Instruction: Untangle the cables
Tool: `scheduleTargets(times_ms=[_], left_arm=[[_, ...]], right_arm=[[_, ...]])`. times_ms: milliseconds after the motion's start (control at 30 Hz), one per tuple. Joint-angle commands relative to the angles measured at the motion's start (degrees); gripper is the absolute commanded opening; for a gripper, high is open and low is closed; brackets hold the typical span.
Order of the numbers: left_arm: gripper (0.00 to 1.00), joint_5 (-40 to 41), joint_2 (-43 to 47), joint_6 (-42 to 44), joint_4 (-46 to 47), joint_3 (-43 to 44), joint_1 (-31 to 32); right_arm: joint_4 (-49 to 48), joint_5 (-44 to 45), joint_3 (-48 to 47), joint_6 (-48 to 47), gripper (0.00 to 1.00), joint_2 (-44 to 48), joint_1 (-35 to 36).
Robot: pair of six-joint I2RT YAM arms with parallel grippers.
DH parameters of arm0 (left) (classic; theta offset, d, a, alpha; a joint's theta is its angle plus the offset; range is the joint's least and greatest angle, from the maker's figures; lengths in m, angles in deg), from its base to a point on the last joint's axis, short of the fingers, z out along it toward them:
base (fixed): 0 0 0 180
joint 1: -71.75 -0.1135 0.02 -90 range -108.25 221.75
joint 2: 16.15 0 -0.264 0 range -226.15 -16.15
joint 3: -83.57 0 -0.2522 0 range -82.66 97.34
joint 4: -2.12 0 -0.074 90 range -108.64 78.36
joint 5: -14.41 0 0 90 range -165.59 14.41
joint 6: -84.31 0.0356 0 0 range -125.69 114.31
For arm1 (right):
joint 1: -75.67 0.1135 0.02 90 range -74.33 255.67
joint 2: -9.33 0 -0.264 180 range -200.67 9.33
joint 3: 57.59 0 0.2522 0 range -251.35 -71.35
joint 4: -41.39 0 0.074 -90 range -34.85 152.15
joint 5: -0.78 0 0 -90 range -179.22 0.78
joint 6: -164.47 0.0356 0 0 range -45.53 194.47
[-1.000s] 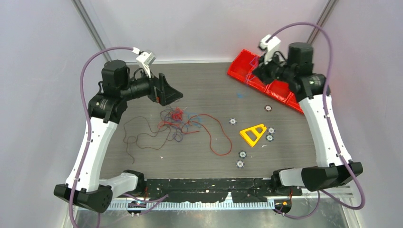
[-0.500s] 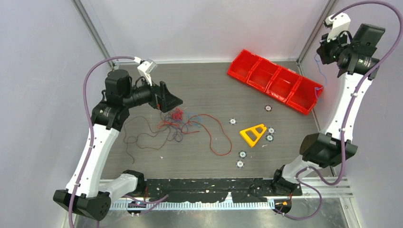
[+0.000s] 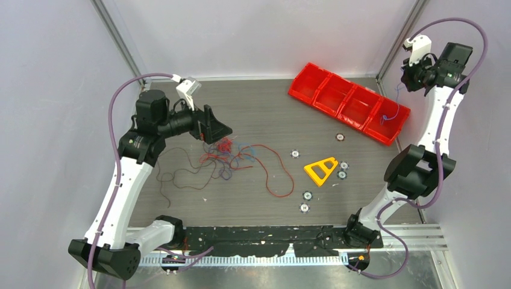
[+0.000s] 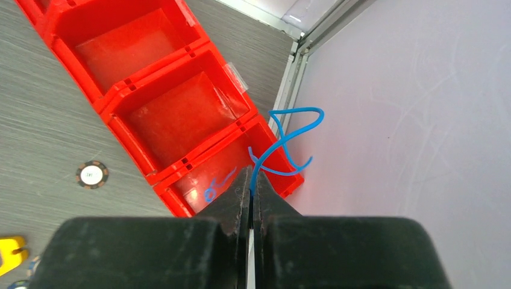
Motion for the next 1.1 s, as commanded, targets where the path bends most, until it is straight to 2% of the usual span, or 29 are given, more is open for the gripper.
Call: scheduleTargets(times_ms=[0, 333, 733, 767, 833, 867, 900, 967, 1067], left_arm=[[1.00, -1.67, -0.56, -0.15, 2.85, 0.78, -0.12], [0.99, -2.15, -2.90, -0.46, 1.86, 0.87, -0.16], [0.99, -1.69, -4.46, 2.43, -1.64, 0.89, -0.33], [0.99, -1.94, -4.86, 2.86, -2.23, 1.13, -0.35], [0.99, -2.23, -5.63, 3.83, -4.12, 1.94, -0.45], [0.99, -2.39, -6.00, 4.28, -5.26, 2.64, -0.58], [0.99, -2.60, -6.31, 4.78, -6.80, 3.28, -0.74], [0.99, -2.80, -6.75, 5.73, -8.51, 4.01, -1.06], [0.99, -2.46, -6.25, 6.75, -9.85, 4.06, -1.80]], right_arm=[[-5.28, 2.03, 1.27, -3.96, 0.05, -2.10, -0.03], [-6.76, 3.63, 11.97, -10.15, 0.06, -4.68, -0.11], [-4.98, 6.40, 12.85, -7.87, 0.07, -13.47, -0.12], [-4.23, 6.79, 12.18, -7.84, 0.10, -13.97, -0.07], [-1.21, 7.37, 10.14, -7.65, 0.23, -15.40, -0.11], [0.89, 7.41, 8.73, -7.70, 0.35, -15.83, -0.11], [1.86, 7.13, 8.18, -7.87, 0.41, -15.58, -0.12], [3.15, 6.29, 7.77, -7.28, 0.61, -13.72, -0.12], [3.47, 4.23, 7.73, -5.13, 0.74, -10.01, -0.12]])
